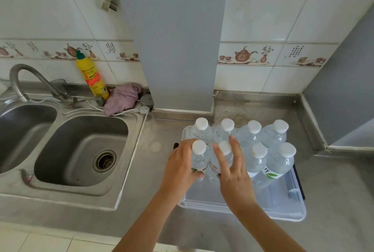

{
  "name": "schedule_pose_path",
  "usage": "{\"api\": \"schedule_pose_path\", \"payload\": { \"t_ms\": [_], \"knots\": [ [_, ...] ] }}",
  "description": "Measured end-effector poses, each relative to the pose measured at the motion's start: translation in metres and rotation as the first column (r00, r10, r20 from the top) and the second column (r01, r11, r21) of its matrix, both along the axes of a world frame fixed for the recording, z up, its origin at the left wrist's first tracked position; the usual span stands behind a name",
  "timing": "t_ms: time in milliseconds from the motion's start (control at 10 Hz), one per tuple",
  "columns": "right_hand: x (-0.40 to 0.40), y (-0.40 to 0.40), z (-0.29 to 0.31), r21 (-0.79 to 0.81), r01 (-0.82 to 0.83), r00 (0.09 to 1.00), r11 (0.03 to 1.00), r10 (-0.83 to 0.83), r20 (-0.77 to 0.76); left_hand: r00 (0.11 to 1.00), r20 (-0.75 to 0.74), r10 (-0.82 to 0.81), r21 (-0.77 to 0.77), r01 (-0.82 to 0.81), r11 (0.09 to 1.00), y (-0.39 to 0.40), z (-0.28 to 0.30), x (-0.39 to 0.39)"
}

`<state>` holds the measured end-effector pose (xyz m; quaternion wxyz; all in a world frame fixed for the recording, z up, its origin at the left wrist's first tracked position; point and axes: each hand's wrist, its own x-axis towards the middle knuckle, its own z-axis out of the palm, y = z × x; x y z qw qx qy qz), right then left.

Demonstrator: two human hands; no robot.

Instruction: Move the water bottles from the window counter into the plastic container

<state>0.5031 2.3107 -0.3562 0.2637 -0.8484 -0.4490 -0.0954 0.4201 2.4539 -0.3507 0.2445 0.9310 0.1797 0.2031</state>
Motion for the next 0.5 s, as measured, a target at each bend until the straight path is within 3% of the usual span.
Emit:
{"api": "schedule_pose_path", "payload": {
  "t_ms": [200, 400, 500],
  "knots": [
    [0.001, -0.001, -0.002, -0.016, -0.010, 1.000, 1.000, 0.010, 0.015, 0.999, 0.033, 0.001, -0.028, 0.000, 1.000, 0.002, -0.002, -0.002],
    [-0.002, -0.008, 0.009, -0.096, 0.089, 0.972, 0.991, -0.066, 0.224, 0.997, 0.052, 0.055, 0.028, -0.057, 0.998, -0.003, 0.010, -0.007],
    [-0.008, -0.015, 0.020, -0.120, 0.112, 0.969, 0.987, -0.081, 0.234, 0.996, 0.089, 0.028, 0.097, -0.036, 0.995, -0.008, 0.020, -0.010]
  ]
}}
